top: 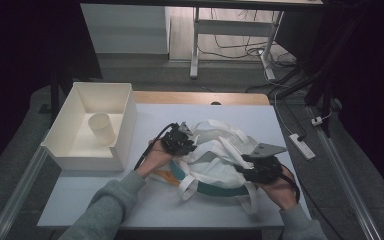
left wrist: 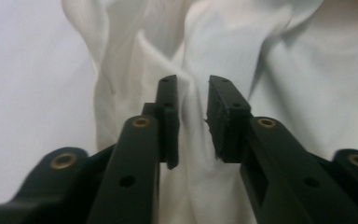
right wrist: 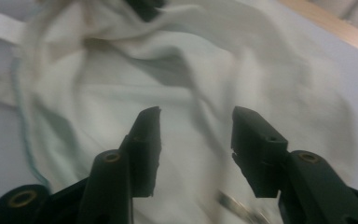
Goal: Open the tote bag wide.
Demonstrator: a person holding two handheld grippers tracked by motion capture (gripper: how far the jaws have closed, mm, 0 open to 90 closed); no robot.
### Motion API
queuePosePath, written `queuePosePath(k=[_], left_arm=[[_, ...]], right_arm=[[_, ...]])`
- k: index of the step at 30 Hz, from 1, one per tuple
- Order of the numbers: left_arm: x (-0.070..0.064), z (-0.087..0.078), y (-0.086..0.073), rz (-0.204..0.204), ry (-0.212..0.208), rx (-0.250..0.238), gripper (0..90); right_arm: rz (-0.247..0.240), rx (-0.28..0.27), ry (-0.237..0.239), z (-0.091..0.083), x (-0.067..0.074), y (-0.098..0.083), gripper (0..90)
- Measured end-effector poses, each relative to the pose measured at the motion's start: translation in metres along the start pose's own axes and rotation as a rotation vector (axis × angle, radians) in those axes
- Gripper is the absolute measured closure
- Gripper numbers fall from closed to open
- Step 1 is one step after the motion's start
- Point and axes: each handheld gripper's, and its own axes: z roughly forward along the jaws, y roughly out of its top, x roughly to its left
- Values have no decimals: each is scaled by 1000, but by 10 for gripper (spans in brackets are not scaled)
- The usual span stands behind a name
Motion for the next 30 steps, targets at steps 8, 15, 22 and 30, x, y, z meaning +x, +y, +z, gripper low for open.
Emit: queuePosePath(k=[8,15,22,30], left_arm=[[-7,-2,13,25,-13,-10,592],[-2,2,11,7,-25,5,560],[0,1,10,-4,-35,7,560],[0,2,9,-15,-44,9,560]], right_arm=[[-119,107,158,61,5,24,451],[-226,178,242,98,3,30,429],[-293,211,268,111,1,26,359],[-320,246,265,120,-7,20,461]])
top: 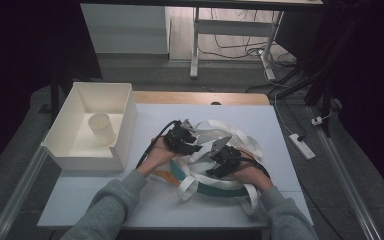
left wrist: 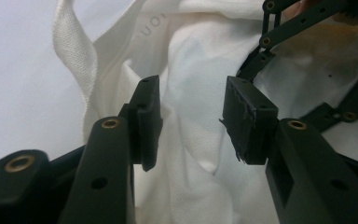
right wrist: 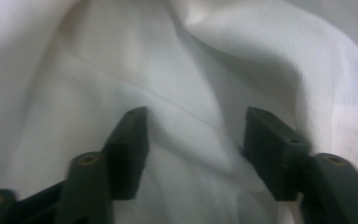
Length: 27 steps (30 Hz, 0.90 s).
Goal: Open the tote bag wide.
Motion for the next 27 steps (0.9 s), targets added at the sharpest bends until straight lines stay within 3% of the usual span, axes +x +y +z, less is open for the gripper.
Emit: queuePosePath(k=[6,12,15,21,24,27], left_arm=[[-2,0,0,7,-5,5,559],[-5,3,1,24,-3,9,559],[-9,5,3,46,12,5,559],[-17,15,12,84,-2,10,560],[-23,21,15,129,-7,47,559],[-24,23,15,135,-16,58,560]], right_arm=[[39,2,12,-1,-3,-4,705],[10,8,-30,-2,4,-3,844],[5,7,-73,-6,11,-2,876],[30,-23,-97,-14,27,-2,883],[43,-43,-98,-17,31,-3,883],[45,-46,-111,-18,34,-4,883]])
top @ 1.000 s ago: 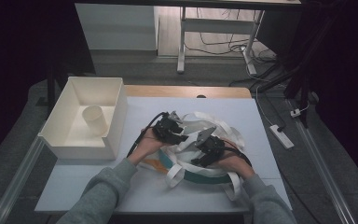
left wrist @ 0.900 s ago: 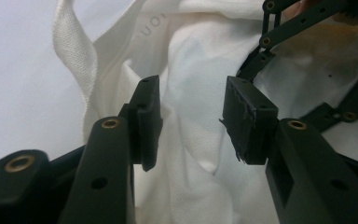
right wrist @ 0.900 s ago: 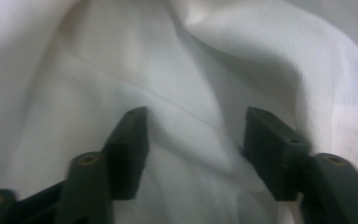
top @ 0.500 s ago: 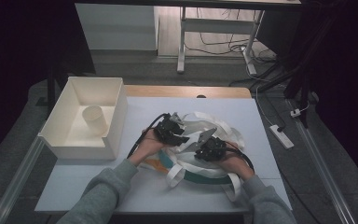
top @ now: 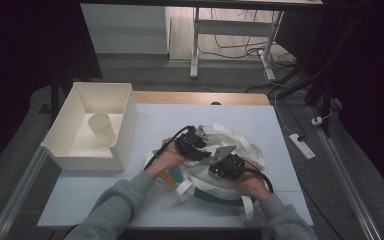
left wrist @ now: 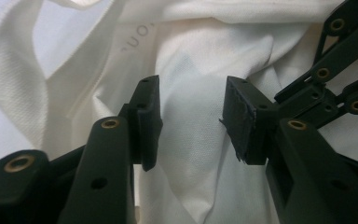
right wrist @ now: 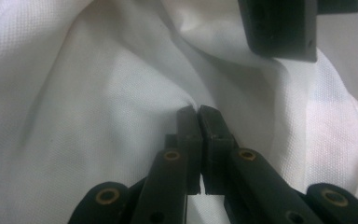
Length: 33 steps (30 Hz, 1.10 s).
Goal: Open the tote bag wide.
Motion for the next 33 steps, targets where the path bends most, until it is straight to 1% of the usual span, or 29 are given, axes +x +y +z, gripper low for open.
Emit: queuePosePath(k=[2,3,4,5,7,8,9,10,11,13,15,17,18,22,25,28,33], left_arm=[[0,1,-1,0,-15,8,559],[0,1,-1,7,-29,15,550],[-1,2,-1,18,-42,25,518],[-2,3,-1,29,-44,33,516],[-4,5,0,43,-34,47,500],[-5,7,0,40,-23,50,500],[-5,9,1,49,-7,61,507],[-6,11,0,46,8,65,534],[-6,12,0,43,17,68,581],[-4,15,0,29,9,67,646],[-2,17,-1,12,-1,69,732],[-2,19,-1,15,1,76,820],[-2,19,-1,14,0,77,839],[0,16,-2,8,-8,65,853],[1,12,-1,1,-8,51,856],[2,8,-1,-5,18,29,860],[6,0,-2,-22,46,-14,863]], right_arm=[[5,-5,-5,0,1,0,883],[10,-7,-7,0,1,-1,883],[17,-9,-3,0,0,-1,883],[25,-11,-2,0,0,-1,883],[33,-13,0,0,0,-1,883],[34,-15,0,0,0,-1,883],[34,-19,-3,0,0,-1,883],[33,-17,-4,-1,0,-1,883],[35,-22,-6,-1,1,-1,883],[37,-23,-7,-2,1,-1,883],[38,-25,-11,-2,2,-2,883],[41,-33,-10,-3,2,-2,883],[40,-38,-15,-4,3,-2,883],[43,-39,-28,-10,8,2,885],[41,-45,-27,-16,14,5,885],[36,-52,-21,-21,20,9,886],[29,-53,-11,-26,27,11,887]])
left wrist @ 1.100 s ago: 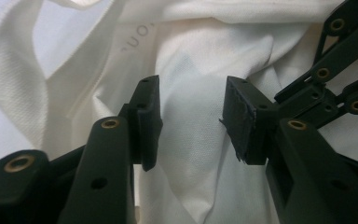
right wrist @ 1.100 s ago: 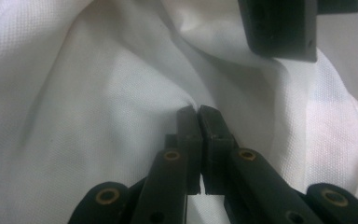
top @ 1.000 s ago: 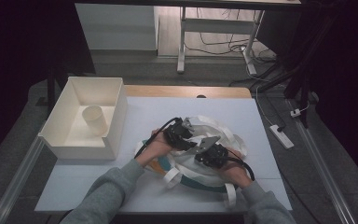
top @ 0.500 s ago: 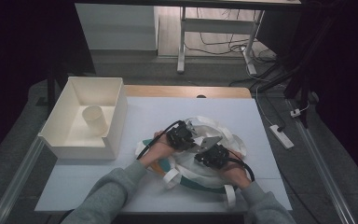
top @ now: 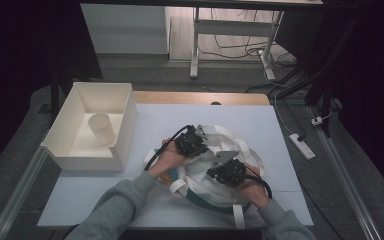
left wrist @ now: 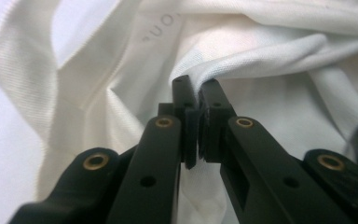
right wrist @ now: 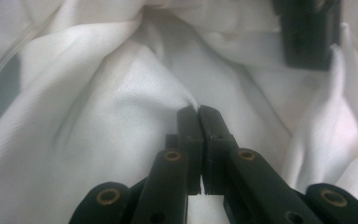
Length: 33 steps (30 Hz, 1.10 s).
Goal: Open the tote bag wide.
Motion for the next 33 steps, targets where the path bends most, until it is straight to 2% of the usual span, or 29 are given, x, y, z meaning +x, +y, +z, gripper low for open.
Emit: queuePosePath(k=[4,9,11,12,14,20,24,27,31,33], left_arm=[[7,-5,-2,-26,25,-15,865],[21,-14,-7,-78,61,-54,867],[26,-18,-9,-103,53,-71,867],[27,-20,-10,-110,68,-82,867],[29,-23,-10,-114,80,-92,867],[32,-24,-11,-117,79,-102,866],[34,-20,-12,-121,77,-95,866],[34,-14,-13,-122,89,-86,866],[33,-8,-12,-94,119,-75,866],[33,-6,-11,-92,121,-78,865]], right_arm=[[-3,-1,18,-4,7,1,890],[-47,36,27,-7,22,4,891],[-60,42,39,-9,24,4,892],[-63,45,37,-10,24,4,891],[-54,45,38,-13,22,4,891],[-42,35,62,-19,19,1,892],[-66,29,61,-25,24,5,892],[-60,55,56,-19,22,2,891],[-2,80,59,-4,15,-8,891],[-9,80,49,-2,17,-7,890]])
